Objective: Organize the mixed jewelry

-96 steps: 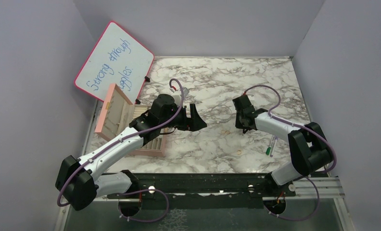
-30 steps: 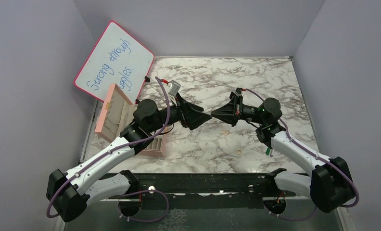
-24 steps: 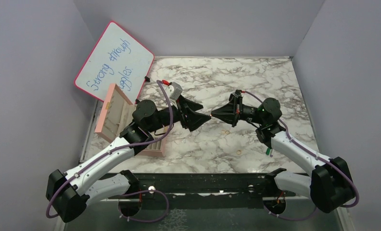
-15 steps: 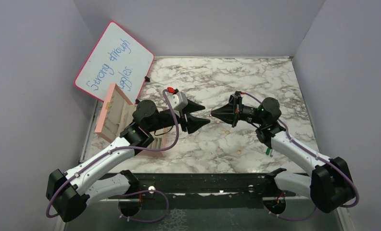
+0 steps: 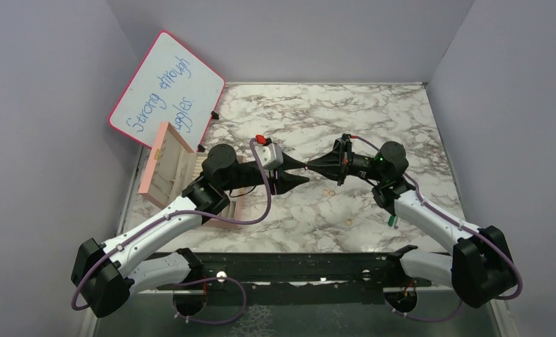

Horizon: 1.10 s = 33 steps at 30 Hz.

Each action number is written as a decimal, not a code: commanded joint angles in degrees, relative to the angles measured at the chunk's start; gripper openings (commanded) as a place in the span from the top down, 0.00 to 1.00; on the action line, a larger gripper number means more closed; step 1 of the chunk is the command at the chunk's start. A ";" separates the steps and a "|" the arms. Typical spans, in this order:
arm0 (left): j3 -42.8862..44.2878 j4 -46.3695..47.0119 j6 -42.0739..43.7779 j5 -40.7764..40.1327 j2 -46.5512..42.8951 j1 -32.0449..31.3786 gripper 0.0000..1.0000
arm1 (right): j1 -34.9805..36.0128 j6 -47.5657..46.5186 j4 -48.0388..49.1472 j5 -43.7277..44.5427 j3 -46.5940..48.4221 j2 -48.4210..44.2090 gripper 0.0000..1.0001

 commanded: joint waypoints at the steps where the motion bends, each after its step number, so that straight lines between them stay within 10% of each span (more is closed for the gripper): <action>1: 2.03 1.90 1.39 1.69 0.50 -0.27 0.61 | -0.19 -0.63 -0.62 -0.33 1.28 -0.80 0.99; 18: 1.46 1.93 -0.53 -1.91 -1.34 -0.44 0.99 | -0.19 -1.97 -2.32 -0.10 1.46 -1.48 0.99; 26: 1.85 1.02 -3.02 -1.20 -1.05 -0.44 1.00 | -0.19 -1.79 -1.02 0.43 1.23 -1.38 0.99; 33: 4.05 -7.04 -1.01 -5.06 -1.80 -0.44 1.00 | -0.19 -2.33 -0.02 2.08 0.06 -1.28 0.65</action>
